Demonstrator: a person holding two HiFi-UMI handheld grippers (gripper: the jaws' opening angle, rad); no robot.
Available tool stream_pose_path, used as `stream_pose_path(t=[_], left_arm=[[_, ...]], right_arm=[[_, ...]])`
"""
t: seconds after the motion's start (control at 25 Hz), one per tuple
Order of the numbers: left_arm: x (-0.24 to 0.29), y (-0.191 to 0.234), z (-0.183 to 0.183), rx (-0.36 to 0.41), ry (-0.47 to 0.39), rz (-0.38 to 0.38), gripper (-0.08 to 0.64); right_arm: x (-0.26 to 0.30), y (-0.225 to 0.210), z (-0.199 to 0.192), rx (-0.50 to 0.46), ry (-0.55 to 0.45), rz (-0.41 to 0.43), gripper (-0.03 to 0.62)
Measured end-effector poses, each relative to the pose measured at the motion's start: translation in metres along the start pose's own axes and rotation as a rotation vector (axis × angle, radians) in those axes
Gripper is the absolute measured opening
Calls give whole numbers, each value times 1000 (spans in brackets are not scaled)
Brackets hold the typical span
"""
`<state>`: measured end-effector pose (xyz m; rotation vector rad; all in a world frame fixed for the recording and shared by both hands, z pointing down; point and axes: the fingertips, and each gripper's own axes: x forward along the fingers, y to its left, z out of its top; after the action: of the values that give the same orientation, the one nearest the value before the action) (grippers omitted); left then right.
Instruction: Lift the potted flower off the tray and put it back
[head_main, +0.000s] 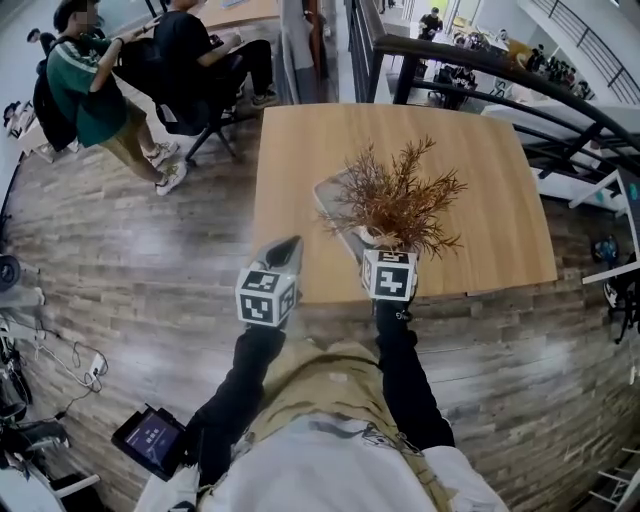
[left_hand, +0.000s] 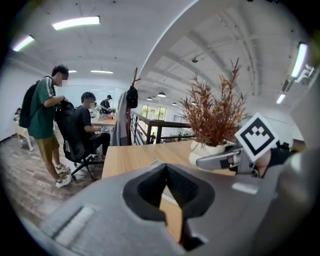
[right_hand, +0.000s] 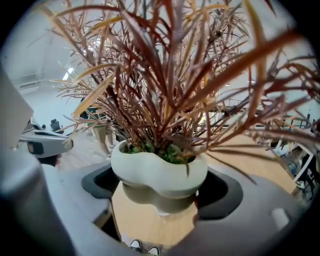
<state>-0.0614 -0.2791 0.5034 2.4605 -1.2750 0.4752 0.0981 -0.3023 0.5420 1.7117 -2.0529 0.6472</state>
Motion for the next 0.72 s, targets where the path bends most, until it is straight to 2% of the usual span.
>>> stream_pose_path(t=[0.16,0.36,0.72], left_arm=[[-17,-7,47,5,-54,-11,2],[-27,2,81,10,-111,-4,2],[-35,7,99,32,-150,-8,2]], right_arm=[[-42,12,45,-24,-23,32,482],[-60,21,88,-44,-66,40,482],[-69,30,103,-51,-88,50,482]])
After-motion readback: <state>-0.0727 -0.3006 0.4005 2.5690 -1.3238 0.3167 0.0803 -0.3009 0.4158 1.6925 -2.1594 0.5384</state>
